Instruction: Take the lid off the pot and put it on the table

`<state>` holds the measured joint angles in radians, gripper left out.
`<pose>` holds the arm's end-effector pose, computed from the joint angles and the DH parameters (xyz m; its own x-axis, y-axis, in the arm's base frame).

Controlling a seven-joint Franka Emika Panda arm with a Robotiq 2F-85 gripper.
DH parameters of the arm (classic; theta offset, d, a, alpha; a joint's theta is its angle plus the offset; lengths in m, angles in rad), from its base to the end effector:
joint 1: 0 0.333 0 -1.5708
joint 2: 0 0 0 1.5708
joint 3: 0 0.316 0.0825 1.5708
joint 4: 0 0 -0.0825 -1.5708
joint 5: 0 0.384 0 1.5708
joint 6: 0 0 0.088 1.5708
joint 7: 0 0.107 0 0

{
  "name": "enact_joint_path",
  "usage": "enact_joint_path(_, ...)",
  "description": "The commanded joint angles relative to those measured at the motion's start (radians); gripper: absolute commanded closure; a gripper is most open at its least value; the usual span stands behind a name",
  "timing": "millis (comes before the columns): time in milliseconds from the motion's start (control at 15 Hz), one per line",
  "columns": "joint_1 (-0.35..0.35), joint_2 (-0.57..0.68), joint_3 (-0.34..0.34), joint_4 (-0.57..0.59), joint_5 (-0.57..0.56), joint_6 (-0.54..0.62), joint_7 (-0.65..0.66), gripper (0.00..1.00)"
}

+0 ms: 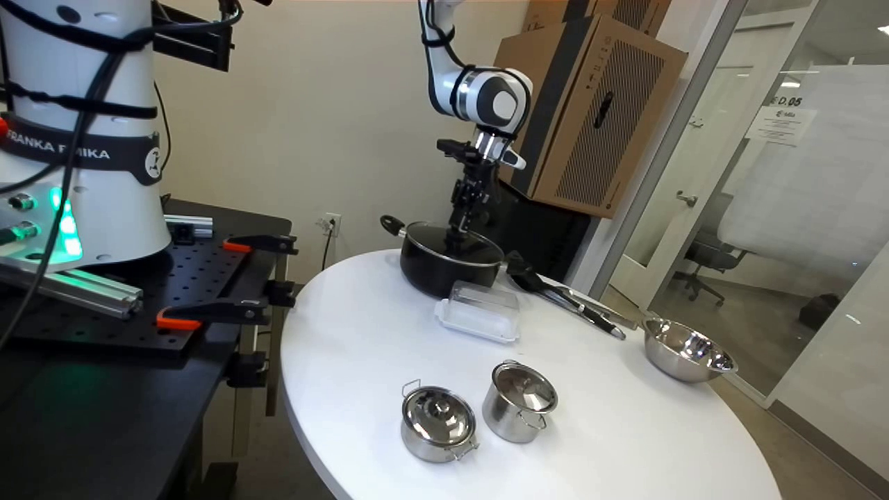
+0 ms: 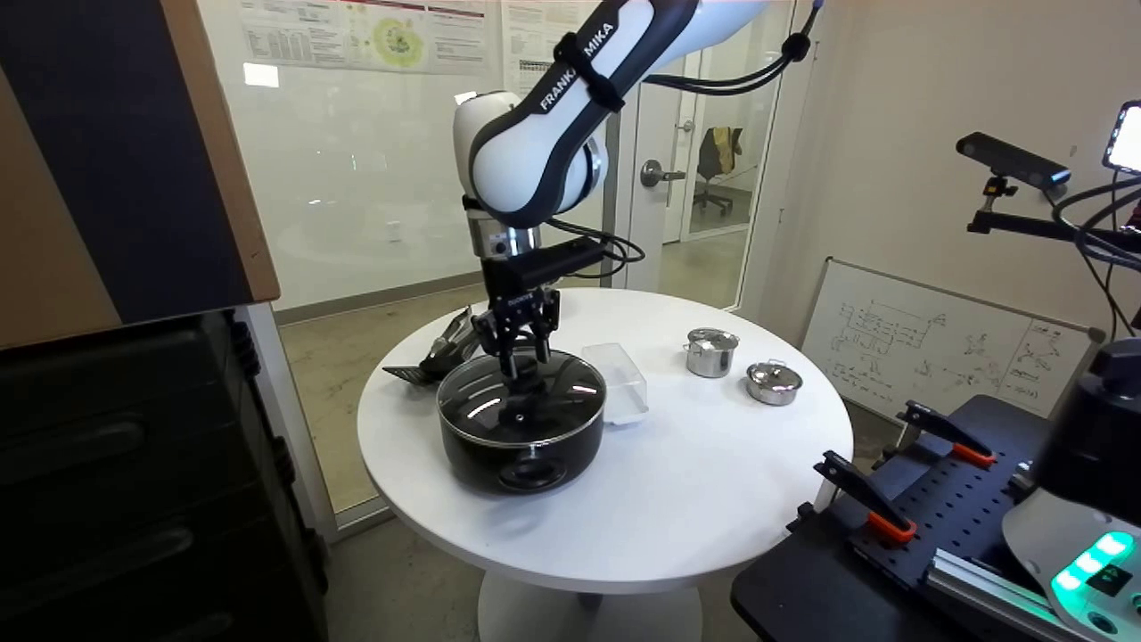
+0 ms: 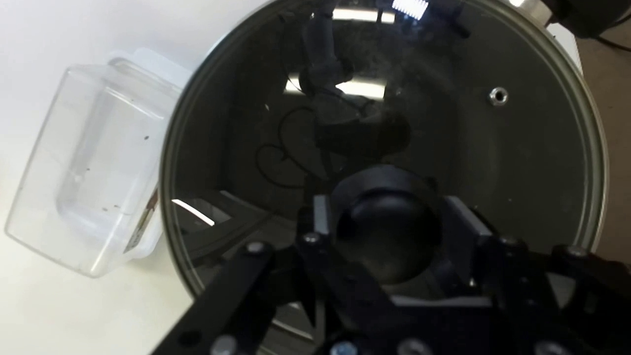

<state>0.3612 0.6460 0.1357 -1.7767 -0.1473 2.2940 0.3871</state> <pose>0.5716 0.3000 0.1868 0.9768 0.1866 -0.1053 0.1936 -0.9792 0.0605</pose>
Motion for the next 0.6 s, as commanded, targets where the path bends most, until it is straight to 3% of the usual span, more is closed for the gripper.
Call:
enact_joint_path(0, 0.016, 0.025, -0.014, 0.035, 0.013, 0.003, -0.015, 0.72)
enact_joint_path(67, 0.017, 0.025, -0.015, 0.036, 0.013, 0.003, -0.015, 0.76)
enact_joint_path(533, 0.016, -0.001, -0.01, 0.028, 0.017, 0.004, -0.018, 0.76)
